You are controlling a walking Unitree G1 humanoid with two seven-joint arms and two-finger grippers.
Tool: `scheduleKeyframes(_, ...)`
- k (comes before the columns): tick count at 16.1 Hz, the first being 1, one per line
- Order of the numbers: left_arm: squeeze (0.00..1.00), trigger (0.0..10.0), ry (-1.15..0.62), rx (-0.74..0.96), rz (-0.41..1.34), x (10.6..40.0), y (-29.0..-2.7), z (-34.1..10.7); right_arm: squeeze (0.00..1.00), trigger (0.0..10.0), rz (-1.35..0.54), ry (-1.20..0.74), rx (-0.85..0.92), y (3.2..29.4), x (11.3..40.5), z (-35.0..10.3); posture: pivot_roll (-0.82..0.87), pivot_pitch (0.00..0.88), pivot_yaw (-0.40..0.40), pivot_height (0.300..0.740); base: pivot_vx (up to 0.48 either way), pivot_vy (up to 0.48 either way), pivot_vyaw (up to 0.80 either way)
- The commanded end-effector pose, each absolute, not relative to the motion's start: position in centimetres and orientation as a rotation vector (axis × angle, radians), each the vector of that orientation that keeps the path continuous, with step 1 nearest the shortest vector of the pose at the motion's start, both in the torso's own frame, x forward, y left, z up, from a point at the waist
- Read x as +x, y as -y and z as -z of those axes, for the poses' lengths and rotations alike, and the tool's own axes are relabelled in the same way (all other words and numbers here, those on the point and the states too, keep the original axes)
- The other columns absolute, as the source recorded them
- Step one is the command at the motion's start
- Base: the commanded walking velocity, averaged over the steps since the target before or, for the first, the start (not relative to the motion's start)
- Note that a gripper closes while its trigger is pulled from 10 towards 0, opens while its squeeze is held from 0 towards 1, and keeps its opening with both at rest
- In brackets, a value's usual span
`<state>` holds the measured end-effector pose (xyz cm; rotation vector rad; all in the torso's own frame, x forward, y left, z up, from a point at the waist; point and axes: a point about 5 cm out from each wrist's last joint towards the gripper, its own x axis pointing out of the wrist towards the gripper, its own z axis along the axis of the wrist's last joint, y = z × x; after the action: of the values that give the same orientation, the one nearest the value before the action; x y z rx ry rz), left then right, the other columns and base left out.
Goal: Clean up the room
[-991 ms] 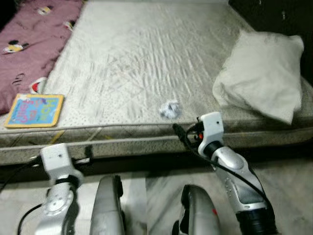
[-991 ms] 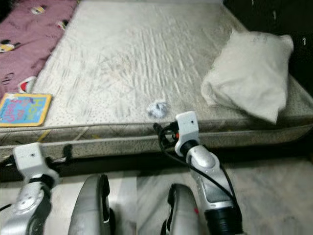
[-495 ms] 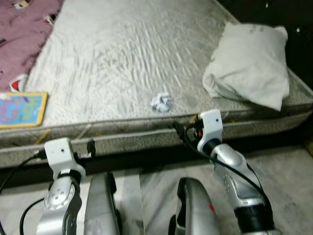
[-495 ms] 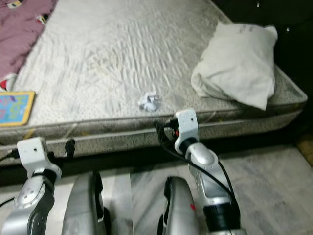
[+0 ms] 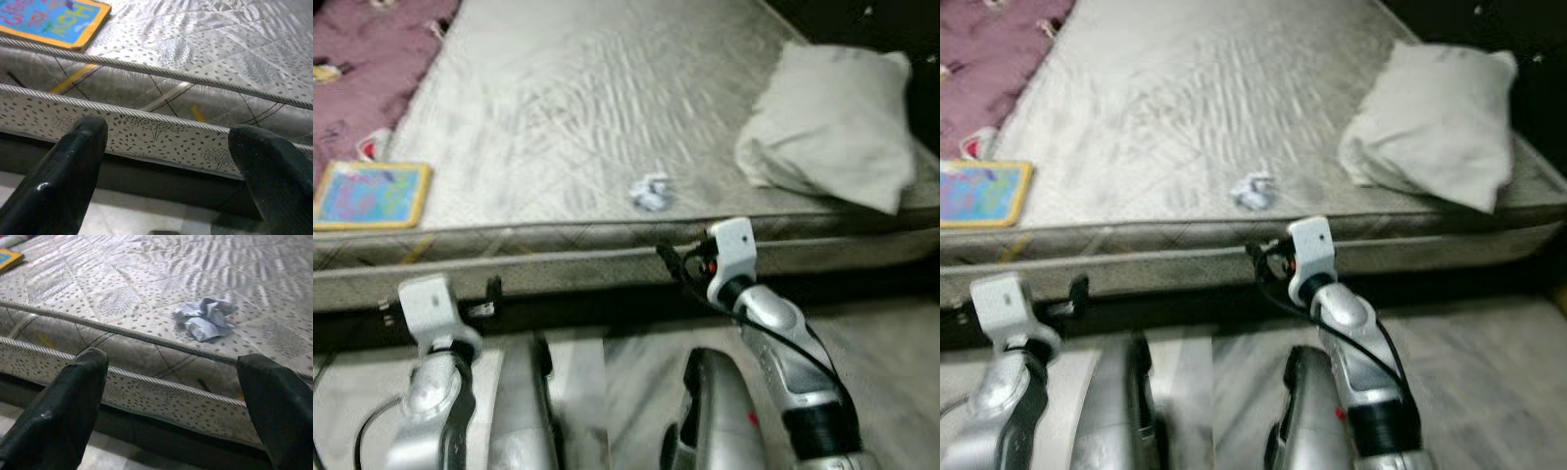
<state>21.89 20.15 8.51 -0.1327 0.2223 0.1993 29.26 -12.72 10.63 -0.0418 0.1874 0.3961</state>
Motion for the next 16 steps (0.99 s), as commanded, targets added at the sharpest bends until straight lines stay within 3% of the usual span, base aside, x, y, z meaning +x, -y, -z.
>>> scheduleKeyframes(1,0.0,10.0,-0.216,-0.132,-0.186,22.1,-19.99,-8.69,0.0,10.0,-0.387,-0.19,-0.042,12.91,29.33,-10.58,-0.08,0.067,-0.065,0.531,0.352,0.0,0.0)
scheduleKeyframes(11,0.0,10.0,-0.229,-0.137,-0.174,22.08,-19.78,-8.42,0.0,10.0,-0.414,-0.181,-0.043,12.62,29.35,-10.55,-0.07,0.053,-0.065,0.531,0.352,0.0,0.0)
scheduleKeyframes(16,0.0,10.0,-0.236,-0.137,-0.168,22.56,-19.51,-8.28,0.0,10.0,-0.407,-0.183,-0.046,12.76,29.66,-10.47,-0.07,0.053,-0.065,0.531,0.0,0.0,0.12)
